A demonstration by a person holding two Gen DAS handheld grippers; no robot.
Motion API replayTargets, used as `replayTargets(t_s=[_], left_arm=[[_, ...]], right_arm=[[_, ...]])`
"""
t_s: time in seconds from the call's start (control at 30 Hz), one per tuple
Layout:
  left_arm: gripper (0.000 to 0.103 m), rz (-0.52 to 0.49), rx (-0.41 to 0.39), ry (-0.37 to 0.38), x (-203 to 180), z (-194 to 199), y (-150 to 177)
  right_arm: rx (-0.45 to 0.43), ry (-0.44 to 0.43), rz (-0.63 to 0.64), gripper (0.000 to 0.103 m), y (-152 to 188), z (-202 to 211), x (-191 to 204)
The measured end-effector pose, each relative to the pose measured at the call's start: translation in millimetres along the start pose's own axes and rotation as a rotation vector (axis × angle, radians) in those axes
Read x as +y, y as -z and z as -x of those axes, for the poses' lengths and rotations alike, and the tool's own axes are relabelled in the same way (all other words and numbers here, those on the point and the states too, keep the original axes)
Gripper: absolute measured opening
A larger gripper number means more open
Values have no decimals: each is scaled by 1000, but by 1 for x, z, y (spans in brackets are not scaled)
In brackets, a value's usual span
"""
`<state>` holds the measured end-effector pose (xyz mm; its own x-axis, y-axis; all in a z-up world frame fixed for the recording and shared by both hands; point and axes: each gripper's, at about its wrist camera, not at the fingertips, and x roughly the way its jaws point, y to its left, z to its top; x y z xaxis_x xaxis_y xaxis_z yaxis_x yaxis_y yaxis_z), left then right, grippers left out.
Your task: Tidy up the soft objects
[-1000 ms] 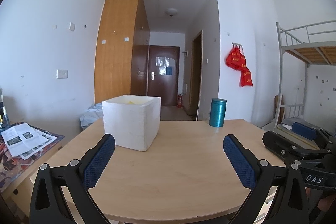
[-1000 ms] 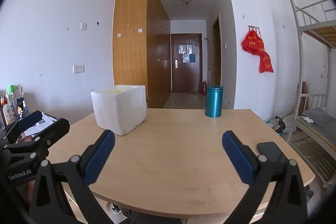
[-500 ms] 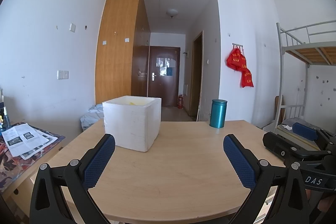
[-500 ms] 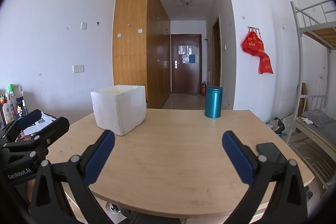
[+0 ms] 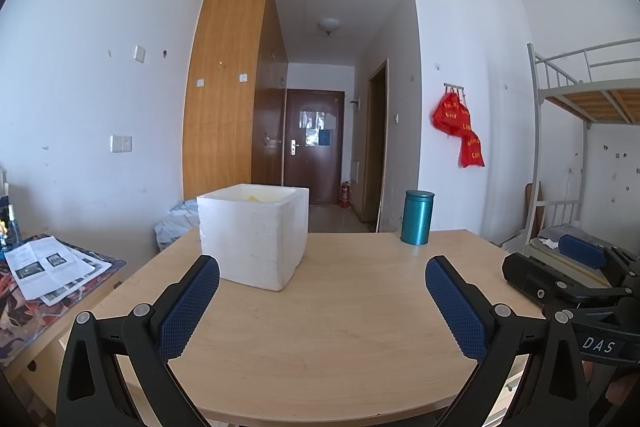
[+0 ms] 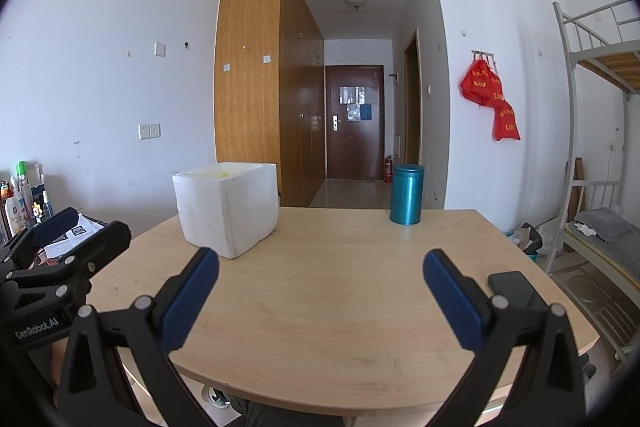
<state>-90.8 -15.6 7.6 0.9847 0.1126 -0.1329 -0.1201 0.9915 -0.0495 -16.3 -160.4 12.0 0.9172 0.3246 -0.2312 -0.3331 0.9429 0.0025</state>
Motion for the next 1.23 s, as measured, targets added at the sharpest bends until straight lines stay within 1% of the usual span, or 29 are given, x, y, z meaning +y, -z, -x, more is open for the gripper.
replayTargets(t_s=[0.97, 1.17, 1.23], left_arm=[[103, -3, 3, 2, -1, 1, -2], [103, 8, 7, 14, -1, 2, -4], [103, 14, 4, 6, -1, 3, -4]], right_arm=[[-7, 1, 9, 103, -1, 3, -2], [-3, 1, 11, 103, -2, 3, -4], [-5, 3, 11, 103, -1, 3, -3]])
